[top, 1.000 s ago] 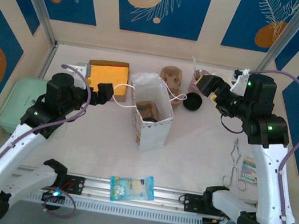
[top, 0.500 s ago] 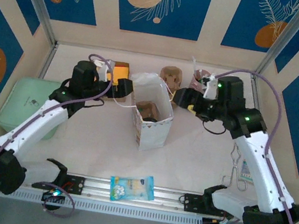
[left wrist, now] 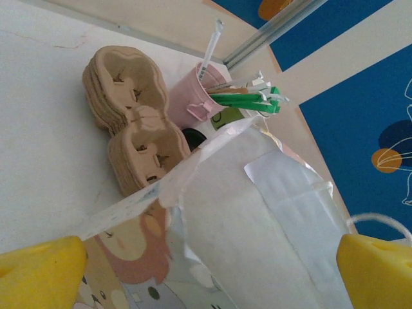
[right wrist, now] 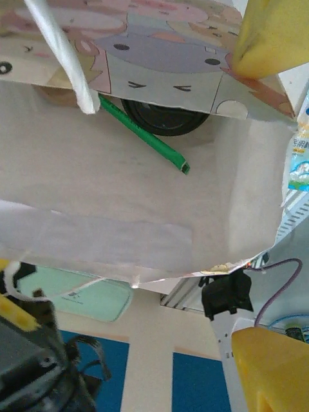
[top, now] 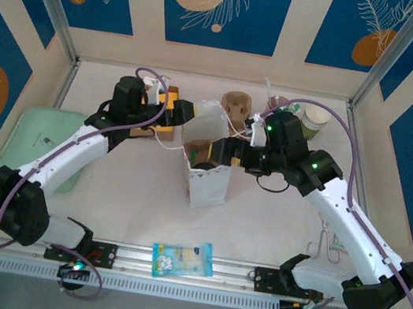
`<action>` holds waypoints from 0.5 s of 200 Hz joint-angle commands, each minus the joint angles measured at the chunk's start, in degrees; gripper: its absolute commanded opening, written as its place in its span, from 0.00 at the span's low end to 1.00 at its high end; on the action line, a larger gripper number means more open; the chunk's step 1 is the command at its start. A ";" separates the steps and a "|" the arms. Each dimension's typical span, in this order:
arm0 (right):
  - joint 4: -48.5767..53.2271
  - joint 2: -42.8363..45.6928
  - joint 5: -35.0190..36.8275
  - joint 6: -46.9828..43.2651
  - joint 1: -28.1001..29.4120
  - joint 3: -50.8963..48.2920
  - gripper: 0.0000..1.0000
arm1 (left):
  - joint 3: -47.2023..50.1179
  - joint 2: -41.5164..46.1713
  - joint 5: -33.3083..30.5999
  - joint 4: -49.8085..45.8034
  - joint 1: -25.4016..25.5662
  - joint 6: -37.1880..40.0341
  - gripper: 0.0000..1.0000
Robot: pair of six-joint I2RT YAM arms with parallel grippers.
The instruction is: Pack the takeout coffee
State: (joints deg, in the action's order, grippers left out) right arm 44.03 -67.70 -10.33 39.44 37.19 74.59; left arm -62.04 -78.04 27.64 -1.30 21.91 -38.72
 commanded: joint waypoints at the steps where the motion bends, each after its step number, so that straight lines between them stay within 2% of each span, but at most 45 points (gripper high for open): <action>1: -0.90 1.26 -0.48 1.24 2.01 -0.59 0.99 | -2.61 -1.19 2.41 2.74 0.85 -0.22 0.99; 45: -2.08 4.02 0.48 2.21 4.99 -1.81 0.99 | -3.25 -2.42 2.77 3.80 2.24 -0.62 0.99; 100: 3.66 6.21 10.08 1.98 3.73 -1.50 0.99 | -3.92 -0.59 0.69 1.27 2.79 1.10 0.98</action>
State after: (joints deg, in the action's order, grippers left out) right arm 43.79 -62.83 -5.52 40.97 41.54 73.34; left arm -63.83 -80.12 28.93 0.82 24.43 -38.94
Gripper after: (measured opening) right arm 0.990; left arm 0.982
